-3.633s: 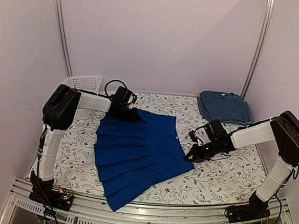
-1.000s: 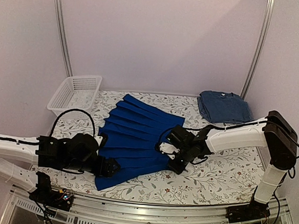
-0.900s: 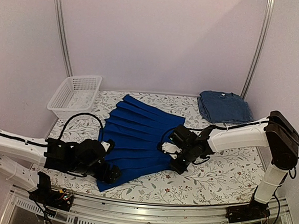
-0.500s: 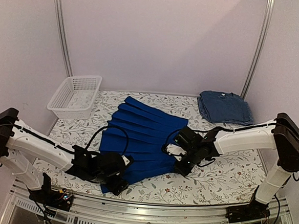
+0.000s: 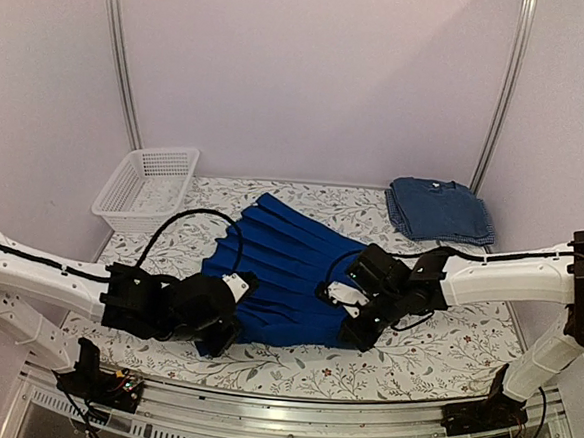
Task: Fold and stack the mixed laundry pile
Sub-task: Pick up the crumpled skirt from the center of the board, then fold the crumpled skirt at the center of the board.
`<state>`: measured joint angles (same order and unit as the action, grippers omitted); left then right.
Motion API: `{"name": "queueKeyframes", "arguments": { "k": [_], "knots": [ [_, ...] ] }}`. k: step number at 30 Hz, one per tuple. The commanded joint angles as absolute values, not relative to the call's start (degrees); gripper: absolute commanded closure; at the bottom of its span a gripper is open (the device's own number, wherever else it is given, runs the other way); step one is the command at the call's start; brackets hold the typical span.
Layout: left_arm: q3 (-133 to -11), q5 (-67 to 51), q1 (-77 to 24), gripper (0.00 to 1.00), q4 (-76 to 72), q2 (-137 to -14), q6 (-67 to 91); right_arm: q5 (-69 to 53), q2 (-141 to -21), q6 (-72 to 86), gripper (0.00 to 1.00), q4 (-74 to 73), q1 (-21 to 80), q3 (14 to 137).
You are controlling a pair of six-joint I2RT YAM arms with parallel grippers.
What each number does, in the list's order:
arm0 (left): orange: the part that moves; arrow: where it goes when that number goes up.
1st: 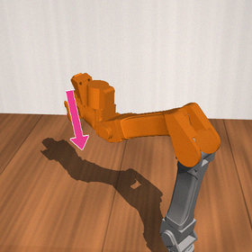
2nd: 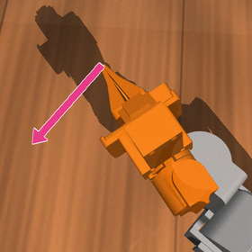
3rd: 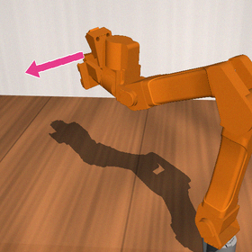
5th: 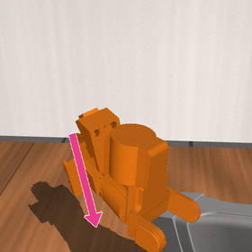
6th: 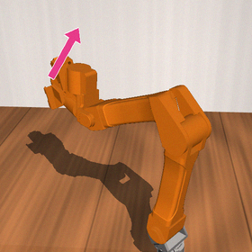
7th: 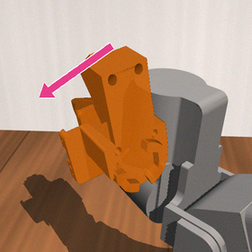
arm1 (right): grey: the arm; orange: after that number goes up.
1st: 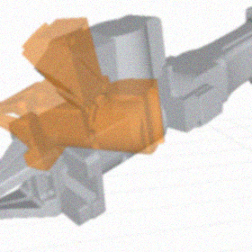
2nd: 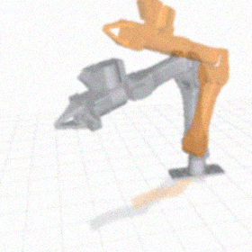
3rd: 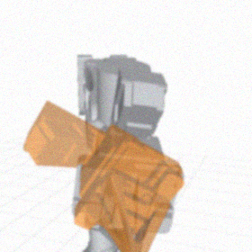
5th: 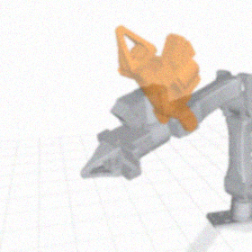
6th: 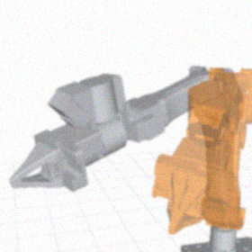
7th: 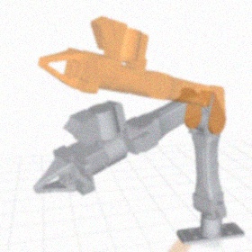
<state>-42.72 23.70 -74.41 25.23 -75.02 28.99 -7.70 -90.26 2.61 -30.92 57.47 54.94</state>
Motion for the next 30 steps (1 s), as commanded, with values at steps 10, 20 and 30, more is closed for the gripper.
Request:
{"name": "queueKeyframes", "arguments": {
  "k": [10, 20, 30],
  "knots": [
    [-49.68, 22.55, -56.28, 1.0, 22.86, -70.81, 13.73, -15.94, -90.3, 3.59, 1.0, -32.08, 53.37, 65.28],
    [-69.1, 11.76, -40.43, 1.0, 15.29, -89.43, -4.79, -23.17, -97.42, 0.65, 1.0, -31.47, 40.26, 71.6],
    [-88.31, 5.02, -35.71, 1.0, 12.33, -111.06, -13.33, -29.99, -107.11, -1.82, 1.0, -31.16, 29.13, 80.59]
  ]
}}
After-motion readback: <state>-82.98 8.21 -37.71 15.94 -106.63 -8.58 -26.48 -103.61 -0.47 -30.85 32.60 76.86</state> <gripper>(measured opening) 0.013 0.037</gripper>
